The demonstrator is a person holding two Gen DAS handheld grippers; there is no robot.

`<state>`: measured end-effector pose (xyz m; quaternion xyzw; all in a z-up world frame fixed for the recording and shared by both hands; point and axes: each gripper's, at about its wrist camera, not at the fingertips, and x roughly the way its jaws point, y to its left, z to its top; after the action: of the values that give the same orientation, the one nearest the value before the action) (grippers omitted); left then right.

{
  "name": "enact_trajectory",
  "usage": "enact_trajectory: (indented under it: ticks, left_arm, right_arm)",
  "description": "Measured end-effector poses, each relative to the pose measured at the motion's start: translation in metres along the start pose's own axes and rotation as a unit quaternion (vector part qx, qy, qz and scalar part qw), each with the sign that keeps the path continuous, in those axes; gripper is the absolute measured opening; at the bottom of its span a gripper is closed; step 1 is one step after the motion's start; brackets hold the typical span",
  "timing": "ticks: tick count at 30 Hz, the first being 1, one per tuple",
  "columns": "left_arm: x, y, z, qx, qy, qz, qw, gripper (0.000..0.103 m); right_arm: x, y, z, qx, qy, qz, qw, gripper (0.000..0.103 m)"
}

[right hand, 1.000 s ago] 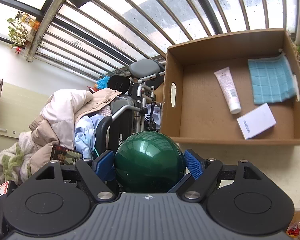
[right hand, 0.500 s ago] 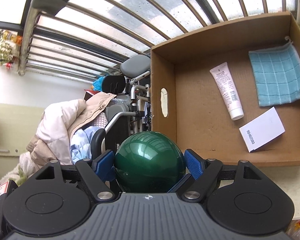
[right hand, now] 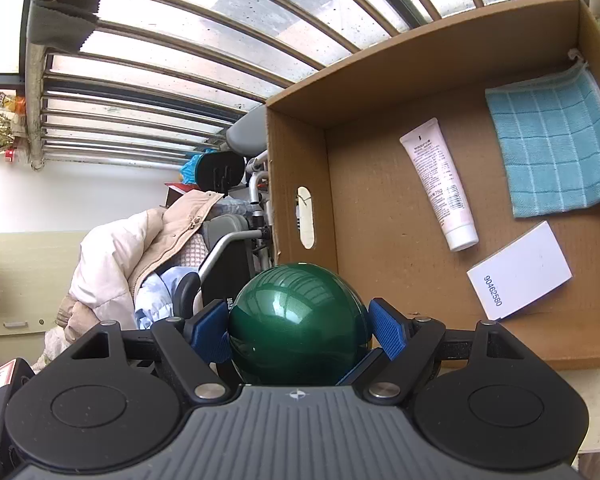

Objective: Organize objects
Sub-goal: 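Lift the green tin with the right gripper and carry it over the cardboard box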

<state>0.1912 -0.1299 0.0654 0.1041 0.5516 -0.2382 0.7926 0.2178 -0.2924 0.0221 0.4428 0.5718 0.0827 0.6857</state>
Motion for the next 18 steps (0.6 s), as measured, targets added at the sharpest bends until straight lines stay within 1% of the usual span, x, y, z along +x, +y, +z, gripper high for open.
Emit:
enact_trajectory:
  ticks: [11, 14, 18]
  left_arm:
    - [0.031, 0.011, 0.009, -0.009, 0.026, -0.002, 0.9996, 0.083]
    - [0.040, 0.020, 0.008, -0.015, 0.021, -0.012, 0.9996, 0.083]
    - [0.056, 0.035, 0.012, -0.035, 0.023, -0.026, 0.9988, 0.083]
  right_arm:
    - [0.025, -0.020, 0.022, 0.009, 0.021, 0.000, 1.000, 0.081]
    - [0.034, -0.024, 0.028, 0.011, 0.027, -0.001, 1.000, 0.081]
    - [0.049, -0.028, 0.039, 0.011, 0.038, -0.002, 0.999, 0.081]
